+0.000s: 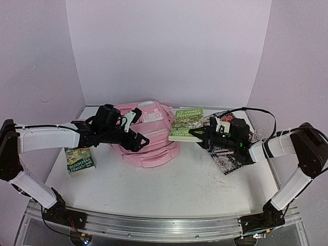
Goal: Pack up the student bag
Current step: Open the largest pocket of the student bag.
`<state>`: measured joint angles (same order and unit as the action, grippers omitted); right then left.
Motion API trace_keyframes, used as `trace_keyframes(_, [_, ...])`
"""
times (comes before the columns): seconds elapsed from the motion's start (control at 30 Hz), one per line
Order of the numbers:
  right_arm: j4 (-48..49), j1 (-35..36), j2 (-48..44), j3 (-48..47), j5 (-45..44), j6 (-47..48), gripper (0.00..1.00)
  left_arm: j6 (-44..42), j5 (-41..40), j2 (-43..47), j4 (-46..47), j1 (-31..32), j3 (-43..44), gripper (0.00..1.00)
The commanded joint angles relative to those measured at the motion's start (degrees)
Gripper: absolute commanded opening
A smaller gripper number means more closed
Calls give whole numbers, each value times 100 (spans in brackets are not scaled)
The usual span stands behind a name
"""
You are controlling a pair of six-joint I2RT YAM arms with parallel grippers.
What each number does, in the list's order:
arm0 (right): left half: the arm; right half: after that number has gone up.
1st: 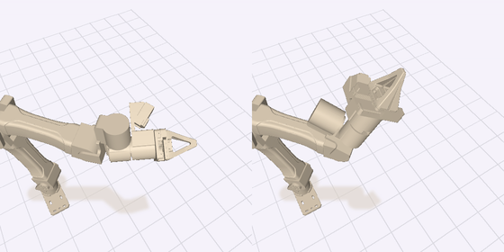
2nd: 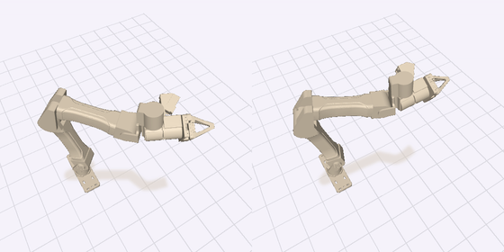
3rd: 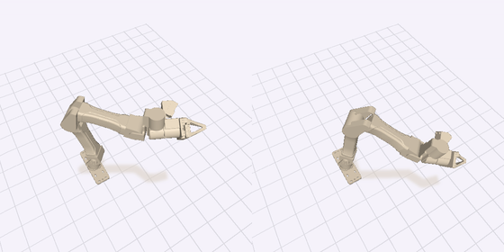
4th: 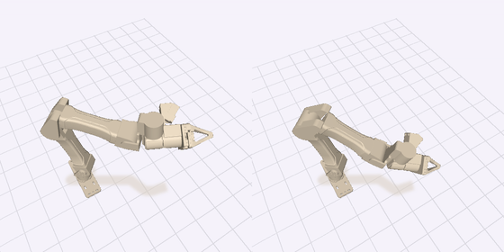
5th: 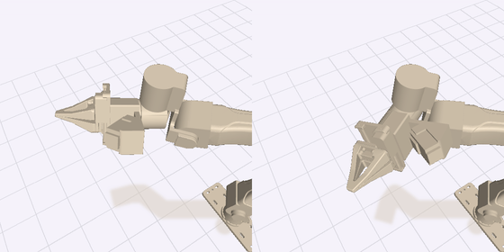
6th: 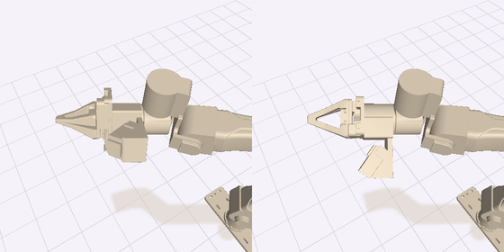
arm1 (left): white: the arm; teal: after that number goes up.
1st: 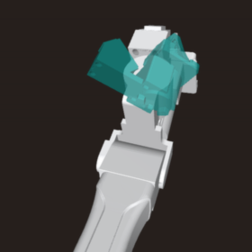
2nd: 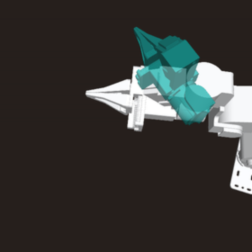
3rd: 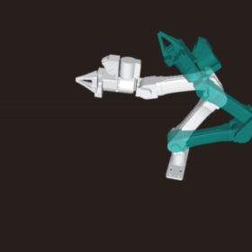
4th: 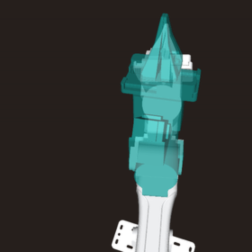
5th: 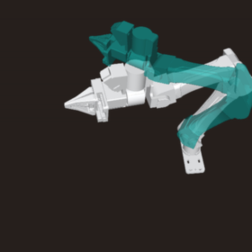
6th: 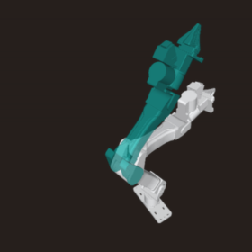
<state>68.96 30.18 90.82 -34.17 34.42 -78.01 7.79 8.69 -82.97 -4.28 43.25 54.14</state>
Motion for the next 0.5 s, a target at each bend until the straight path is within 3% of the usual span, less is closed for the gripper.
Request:
trace_keyframes(0.0, [2564, -116, -533, -38, 353, 257, 0, -1157, 74, -337, -681, 257, 478, 85])
trace_keyframes(0.47, [2385, -149, -513, -119, 367, 324, 0, -2449, -1324, -1520, -1259, 718, 1290, 80])
